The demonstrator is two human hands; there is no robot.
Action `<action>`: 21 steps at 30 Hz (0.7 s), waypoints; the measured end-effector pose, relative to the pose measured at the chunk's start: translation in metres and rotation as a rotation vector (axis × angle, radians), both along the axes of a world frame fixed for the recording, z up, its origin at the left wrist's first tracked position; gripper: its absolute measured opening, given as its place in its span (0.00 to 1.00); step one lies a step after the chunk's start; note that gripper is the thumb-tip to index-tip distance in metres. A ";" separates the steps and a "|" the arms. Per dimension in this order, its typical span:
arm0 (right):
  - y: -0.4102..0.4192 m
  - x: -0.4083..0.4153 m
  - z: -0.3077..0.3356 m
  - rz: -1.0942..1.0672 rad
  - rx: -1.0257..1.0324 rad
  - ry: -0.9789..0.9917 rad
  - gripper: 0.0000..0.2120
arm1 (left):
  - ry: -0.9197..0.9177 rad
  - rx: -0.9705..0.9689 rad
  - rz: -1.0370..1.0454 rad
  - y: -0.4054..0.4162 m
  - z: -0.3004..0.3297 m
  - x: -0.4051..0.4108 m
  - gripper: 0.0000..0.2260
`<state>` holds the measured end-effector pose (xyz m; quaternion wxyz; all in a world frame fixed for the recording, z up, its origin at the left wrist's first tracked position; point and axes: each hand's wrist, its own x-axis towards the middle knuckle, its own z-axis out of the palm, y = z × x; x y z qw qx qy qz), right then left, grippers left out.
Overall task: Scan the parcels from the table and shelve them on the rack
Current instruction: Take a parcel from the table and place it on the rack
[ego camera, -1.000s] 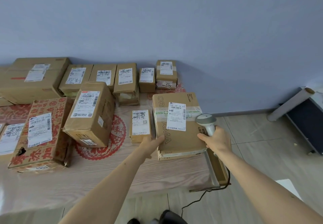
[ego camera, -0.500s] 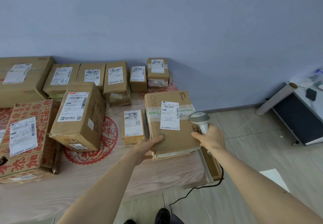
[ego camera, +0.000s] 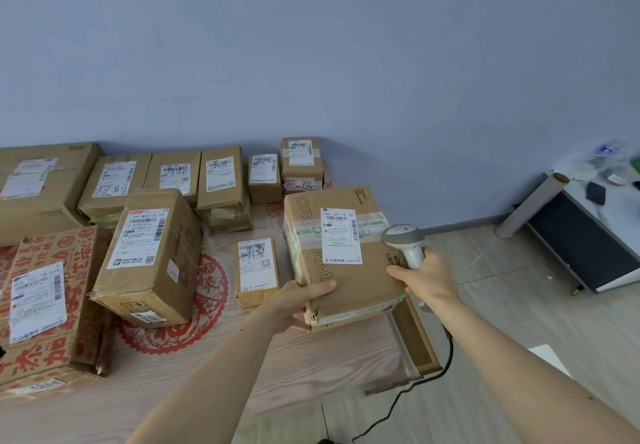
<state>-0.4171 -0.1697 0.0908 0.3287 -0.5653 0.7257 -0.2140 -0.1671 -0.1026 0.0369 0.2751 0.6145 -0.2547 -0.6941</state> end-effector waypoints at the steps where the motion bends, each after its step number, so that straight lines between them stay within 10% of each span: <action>1: 0.000 -0.001 0.004 -0.003 -0.013 -0.012 0.16 | 0.006 -0.024 0.011 -0.001 0.004 -0.001 0.45; 21: 0.020 0.021 0.063 -0.034 -0.600 0.018 0.15 | 0.077 -0.414 0.218 -0.023 0.039 0.030 0.50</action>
